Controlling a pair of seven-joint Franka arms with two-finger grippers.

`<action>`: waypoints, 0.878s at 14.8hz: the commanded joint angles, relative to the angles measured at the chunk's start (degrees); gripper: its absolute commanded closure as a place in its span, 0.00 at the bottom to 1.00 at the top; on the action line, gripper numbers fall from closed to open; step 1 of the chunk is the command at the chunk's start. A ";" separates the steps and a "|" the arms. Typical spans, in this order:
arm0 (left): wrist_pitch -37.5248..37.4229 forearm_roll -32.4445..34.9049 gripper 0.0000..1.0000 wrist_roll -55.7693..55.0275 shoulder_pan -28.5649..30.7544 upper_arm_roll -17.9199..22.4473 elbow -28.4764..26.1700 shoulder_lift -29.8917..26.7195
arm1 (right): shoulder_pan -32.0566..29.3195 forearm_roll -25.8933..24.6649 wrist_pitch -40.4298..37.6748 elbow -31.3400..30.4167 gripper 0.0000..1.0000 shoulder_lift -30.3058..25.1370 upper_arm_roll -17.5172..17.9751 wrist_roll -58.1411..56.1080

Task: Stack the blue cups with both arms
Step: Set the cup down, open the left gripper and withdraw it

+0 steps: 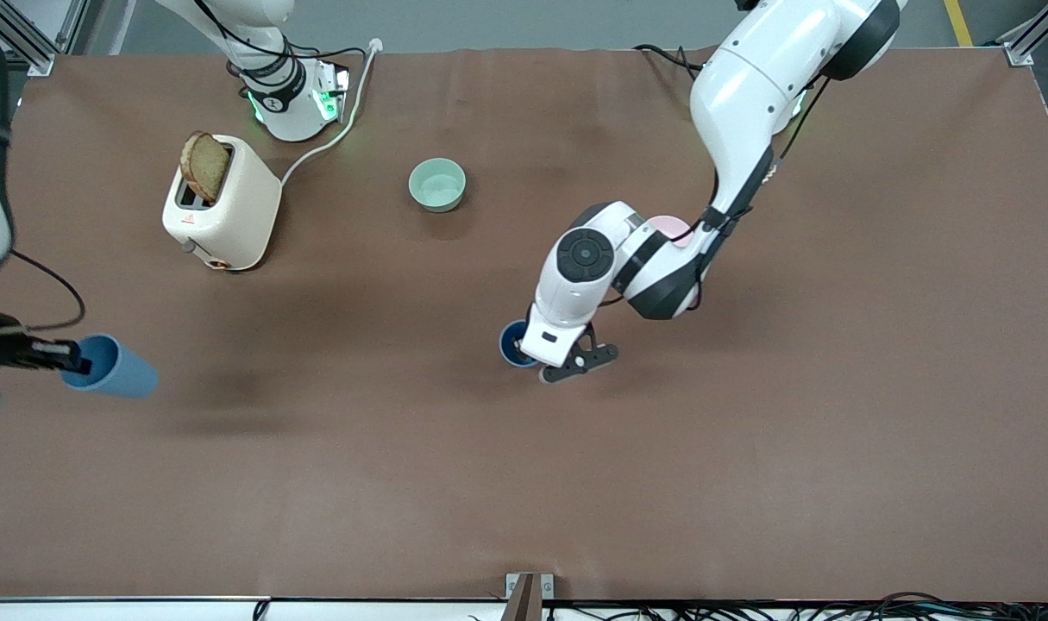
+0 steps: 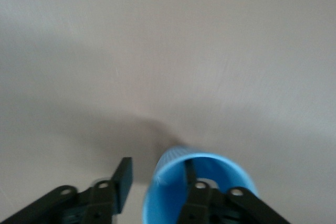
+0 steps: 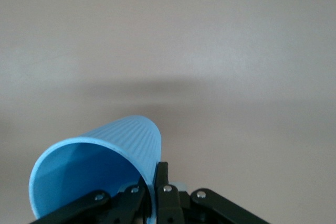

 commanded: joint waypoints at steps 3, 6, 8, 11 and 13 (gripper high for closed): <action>-12.22 0.89 0.00 10.02 4.74 3.37 -0.07 -12.43 | 0.06 -2.79 -9.22 -3.01 0.94 -11.95 -0.15 2.13; -20.65 1.24 0.00 19.34 10.46 3.20 -0.16 -19.12 | 0.23 -3.60 -14.68 -3.54 0.95 -16.10 0.02 3.89; -25.22 1.15 0.00 27.94 14.41 3.20 -0.16 -23.42 | 0.84 -3.51 -16.17 -3.72 0.95 -17.07 0.46 6.17; -31.20 0.53 0.00 39.99 20.04 3.11 -0.16 -29.23 | 7.24 -3.60 -16.53 -3.45 0.97 -17.77 0.73 16.17; -33.15 -1.30 0.00 47.46 23.90 2.94 -0.77 -33.18 | 11.46 -3.42 -16.88 -2.75 0.97 -17.77 0.82 22.41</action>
